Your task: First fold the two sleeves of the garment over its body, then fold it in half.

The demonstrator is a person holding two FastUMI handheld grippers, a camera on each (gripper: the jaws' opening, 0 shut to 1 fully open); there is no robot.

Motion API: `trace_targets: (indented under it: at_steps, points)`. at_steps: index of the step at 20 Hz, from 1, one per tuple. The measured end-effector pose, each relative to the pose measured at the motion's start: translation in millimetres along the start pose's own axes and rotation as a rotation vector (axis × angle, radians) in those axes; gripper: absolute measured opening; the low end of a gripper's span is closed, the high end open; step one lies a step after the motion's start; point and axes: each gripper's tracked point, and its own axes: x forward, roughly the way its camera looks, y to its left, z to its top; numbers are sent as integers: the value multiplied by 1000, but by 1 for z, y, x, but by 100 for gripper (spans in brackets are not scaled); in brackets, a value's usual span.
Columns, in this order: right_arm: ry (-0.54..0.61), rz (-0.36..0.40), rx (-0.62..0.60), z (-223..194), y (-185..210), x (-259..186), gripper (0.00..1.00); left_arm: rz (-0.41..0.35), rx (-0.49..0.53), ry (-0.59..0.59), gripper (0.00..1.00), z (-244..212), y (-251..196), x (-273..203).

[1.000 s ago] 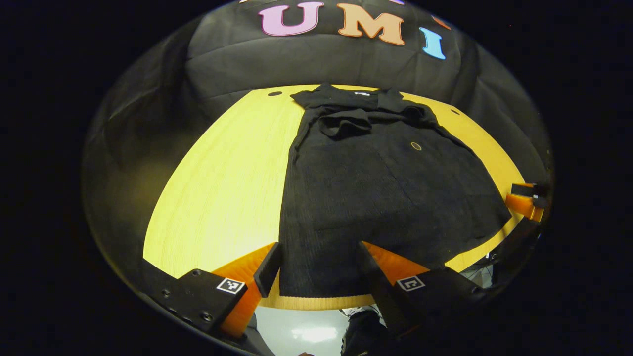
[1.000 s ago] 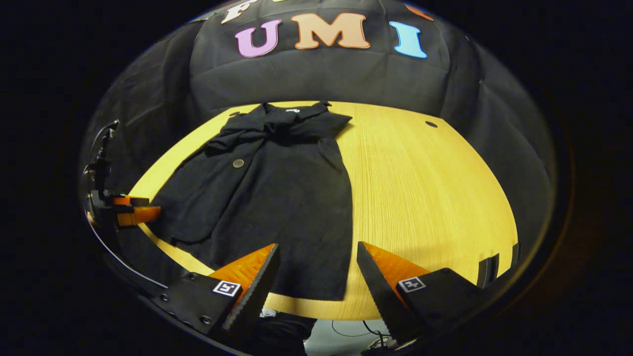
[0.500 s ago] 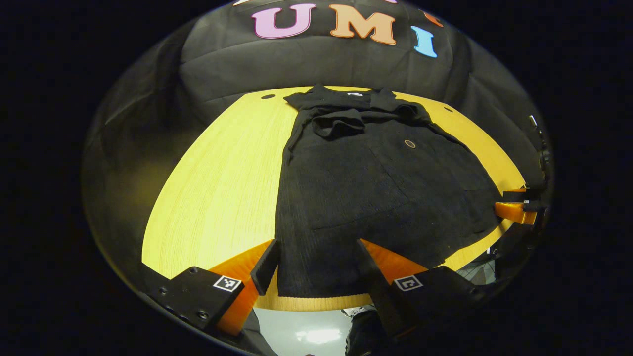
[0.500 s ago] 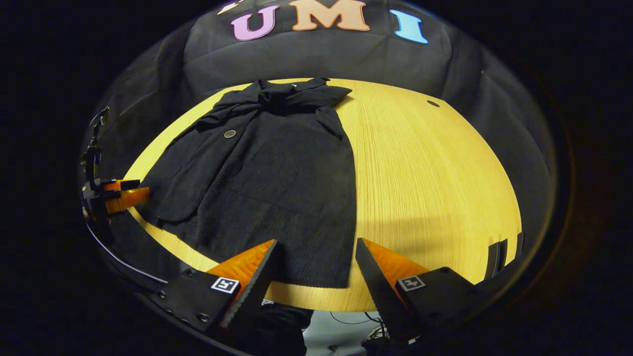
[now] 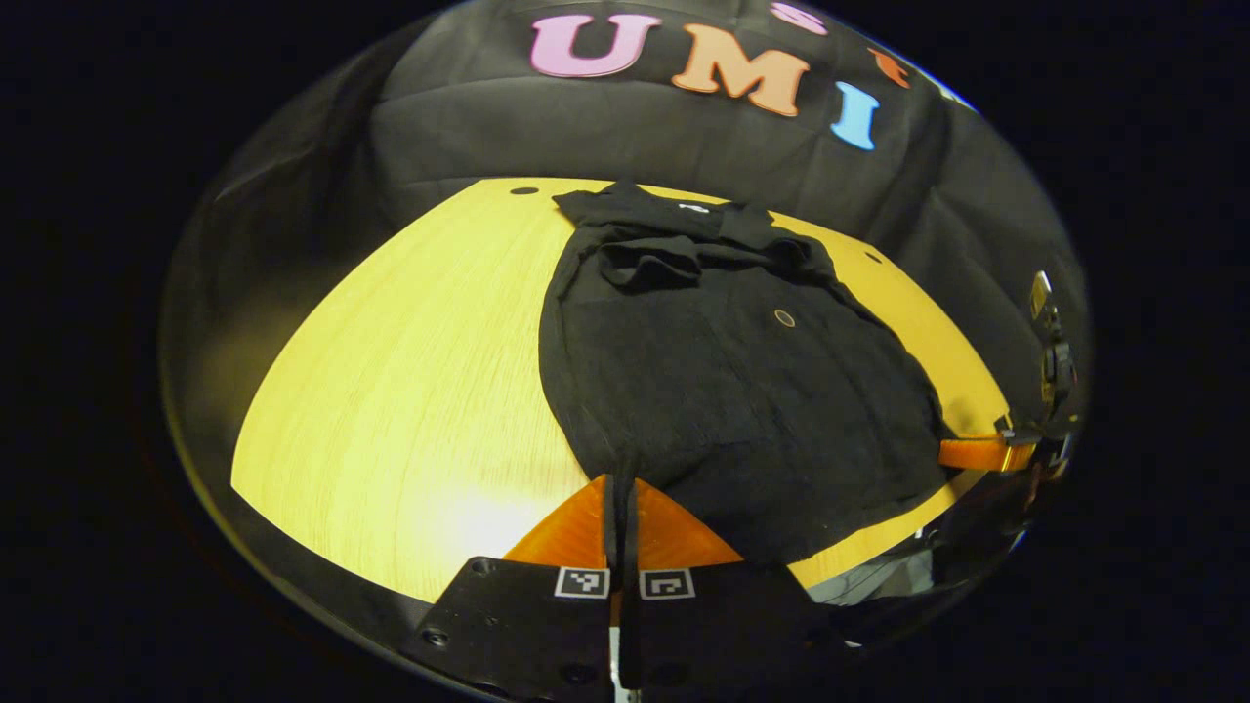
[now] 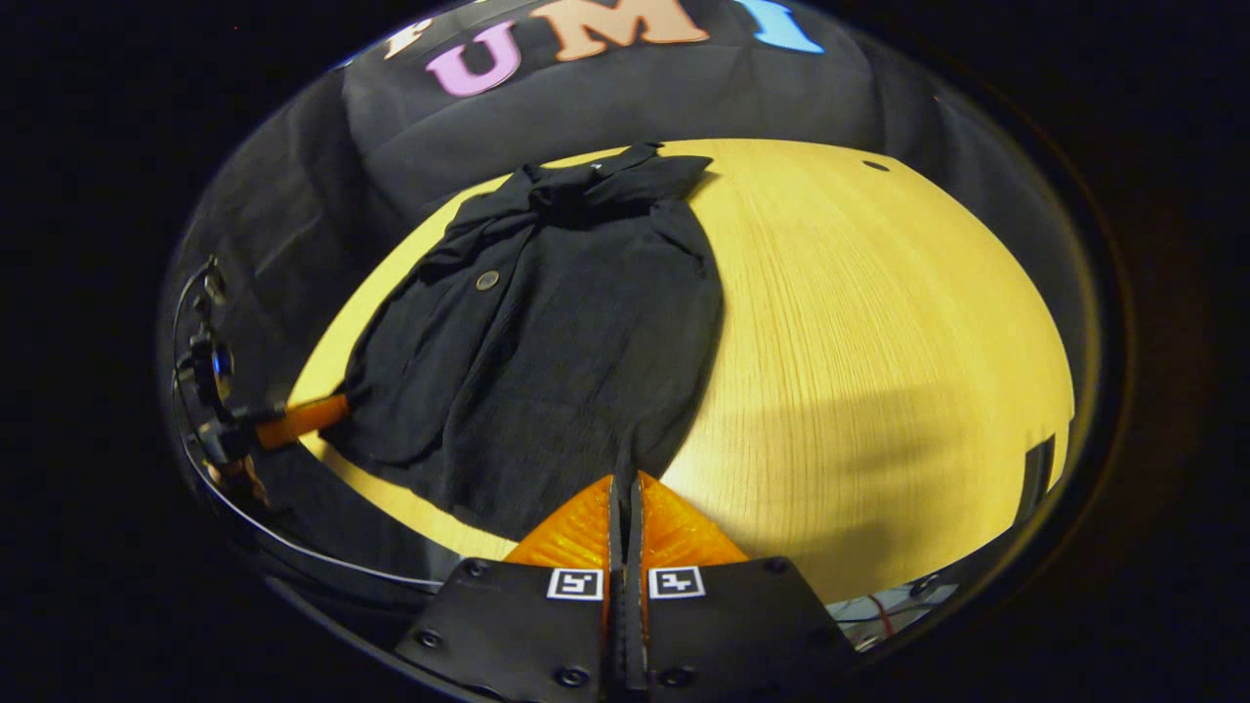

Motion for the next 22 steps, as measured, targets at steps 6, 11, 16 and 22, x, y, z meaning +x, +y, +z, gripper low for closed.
trace_targets:
  at_steps: [6,11,16,22]
  points:
    - [-185,26,-36,63,19,-39,3,-17,13,-84,0,61,-5,-25]
    - [-331,49,-25,141,29,-70,2,-27,15,-182,0,138,-5,-41]
    - [-436,61,-69,210,32,-96,2,-15,19,-264,0,205,1,-40]
    - [-494,85,-60,287,26,-91,2,-12,38,-314,0,275,1,-19]
